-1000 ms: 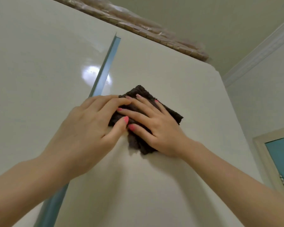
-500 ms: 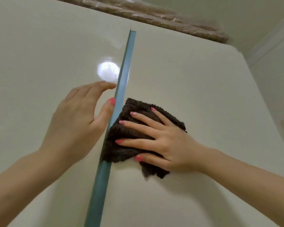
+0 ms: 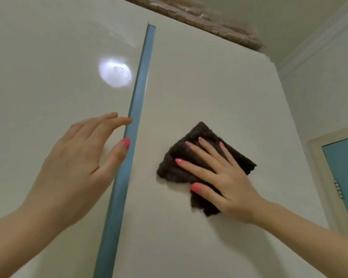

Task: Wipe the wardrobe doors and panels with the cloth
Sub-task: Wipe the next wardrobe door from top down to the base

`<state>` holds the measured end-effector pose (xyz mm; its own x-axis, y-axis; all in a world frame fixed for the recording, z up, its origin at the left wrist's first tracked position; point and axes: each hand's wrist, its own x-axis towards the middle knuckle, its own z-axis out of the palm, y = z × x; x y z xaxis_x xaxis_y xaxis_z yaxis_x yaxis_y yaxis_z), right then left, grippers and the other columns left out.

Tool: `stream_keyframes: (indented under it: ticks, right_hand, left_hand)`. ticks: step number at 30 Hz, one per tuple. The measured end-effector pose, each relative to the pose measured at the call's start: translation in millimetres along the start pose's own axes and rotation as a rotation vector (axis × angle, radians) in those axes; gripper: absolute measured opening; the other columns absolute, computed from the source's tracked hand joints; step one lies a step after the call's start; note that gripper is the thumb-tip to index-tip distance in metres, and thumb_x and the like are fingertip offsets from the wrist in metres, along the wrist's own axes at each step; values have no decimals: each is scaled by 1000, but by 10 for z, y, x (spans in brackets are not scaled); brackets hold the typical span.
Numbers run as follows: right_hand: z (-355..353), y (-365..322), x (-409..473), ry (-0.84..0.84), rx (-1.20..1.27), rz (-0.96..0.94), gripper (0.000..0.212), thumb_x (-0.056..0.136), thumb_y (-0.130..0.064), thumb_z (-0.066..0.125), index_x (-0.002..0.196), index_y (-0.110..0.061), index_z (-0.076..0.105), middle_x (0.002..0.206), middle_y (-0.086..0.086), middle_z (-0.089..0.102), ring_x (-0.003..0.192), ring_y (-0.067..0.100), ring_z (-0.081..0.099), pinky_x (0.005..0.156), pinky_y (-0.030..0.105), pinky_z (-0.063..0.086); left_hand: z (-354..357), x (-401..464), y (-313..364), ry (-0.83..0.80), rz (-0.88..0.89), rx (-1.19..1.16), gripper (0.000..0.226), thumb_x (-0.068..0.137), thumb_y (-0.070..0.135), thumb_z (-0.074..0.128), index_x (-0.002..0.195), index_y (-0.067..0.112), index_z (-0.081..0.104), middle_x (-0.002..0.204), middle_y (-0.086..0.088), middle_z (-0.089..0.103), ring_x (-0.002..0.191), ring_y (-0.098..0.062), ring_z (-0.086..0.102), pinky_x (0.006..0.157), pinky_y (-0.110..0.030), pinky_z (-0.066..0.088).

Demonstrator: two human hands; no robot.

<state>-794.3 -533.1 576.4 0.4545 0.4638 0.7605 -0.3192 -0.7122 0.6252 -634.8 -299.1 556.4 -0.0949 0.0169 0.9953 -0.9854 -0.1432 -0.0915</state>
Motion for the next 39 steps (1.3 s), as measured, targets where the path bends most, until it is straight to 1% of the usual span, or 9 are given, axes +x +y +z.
stream_keyframes:
  ticks: [3, 5, 10, 12, 20, 23, 29, 35, 39]
  right_hand:
    - [-138, 253, -368, -162, -123, -350, 46, 100, -49, 36, 145, -39, 36, 159, -4, 21, 149, 20, 14, 118, 52, 13]
    - [-196, 615, -372, -153, -166, -346, 46, 99, -51, 35, 144, -39, 38, 158, -3, 26, 147, 19, 19, 117, 50, 19]
    - [-339, 1444, -222, 50, 14, 476, 63, 86, -74, 18, 144, -52, 21, 159, -14, 14, 148, 6, 5, 119, 50, 13]
    - [-287, 1399, -246, 58, 59, 562, 65, 85, -71, 21, 146, -48, 21, 160, -11, 11, 148, 8, 0, 120, 50, 4]
    - [-134, 797, -1418, -85, -49, -114, 48, 100, -56, 27, 145, -41, 34, 158, -5, 25, 149, 18, 14, 116, 54, 12]
    - [-187, 1051, -1332, -92, -65, -57, 45, 99, -57, 25, 140, -43, 37, 152, -7, 33, 147, 14, 19, 115, 52, 19]
    - [-403, 1873, -701, 54, 82, 639, 49, 96, -53, 37, 139, -31, 37, 151, 6, 22, 141, 26, 25, 115, 61, 10]
    - [-82, 1048, -1322, 115, 103, 565, 67, 89, -64, 23, 148, -34, 28, 160, 3, 11, 149, 21, -3, 117, 55, -2]
    - [9, 563, -2039, -20, 10, 201, 53, 97, -61, 23, 147, -42, 27, 160, 7, 17, 149, 28, 6, 116, 58, 7]
  left_hand:
    - [84, -53, 169, -37, 29, 33, 47, 87, 54, 25, 128, 41, 44, 128, 24, 39, 125, -5, 34, 97, -23, 23]
    - [133, -63, 298, -47, 37, 36, 46, 87, 54, 25, 128, 42, 43, 128, 26, 37, 125, -2, 32, 97, -23, 23]
    - [300, -155, 618, -31, -5, 34, 43, 88, 53, 27, 127, 45, 42, 130, 27, 38, 124, 2, 32, 98, -27, 27]
    - [391, -244, 748, -28, -31, 22, 43, 87, 54, 26, 126, 46, 42, 131, 28, 38, 123, 7, 30, 98, -25, 26]
    - [784, -589, 1337, -119, -82, 60, 46, 87, 54, 25, 128, 42, 43, 137, 19, 41, 128, -1, 29, 101, -24, 22]
    - [893, -551, 1464, -163, -88, 105, 47, 86, 52, 26, 129, 39, 43, 140, 13, 42, 129, -6, 31, 100, -24, 22]
    - [846, -612, 1509, -182, -96, 177, 48, 87, 53, 25, 128, 37, 44, 139, 11, 44, 129, -9, 33, 101, -29, 26]
    - [654, -738, 1425, -157, -183, 157, 52, 84, 57, 23, 127, 39, 46, 139, 14, 43, 129, -6, 32, 102, -24, 21]
    - [630, -878, 1436, -196, -198, 156, 52, 84, 56, 24, 124, 35, 50, 138, 10, 45, 129, -10, 34, 102, -26, 22]
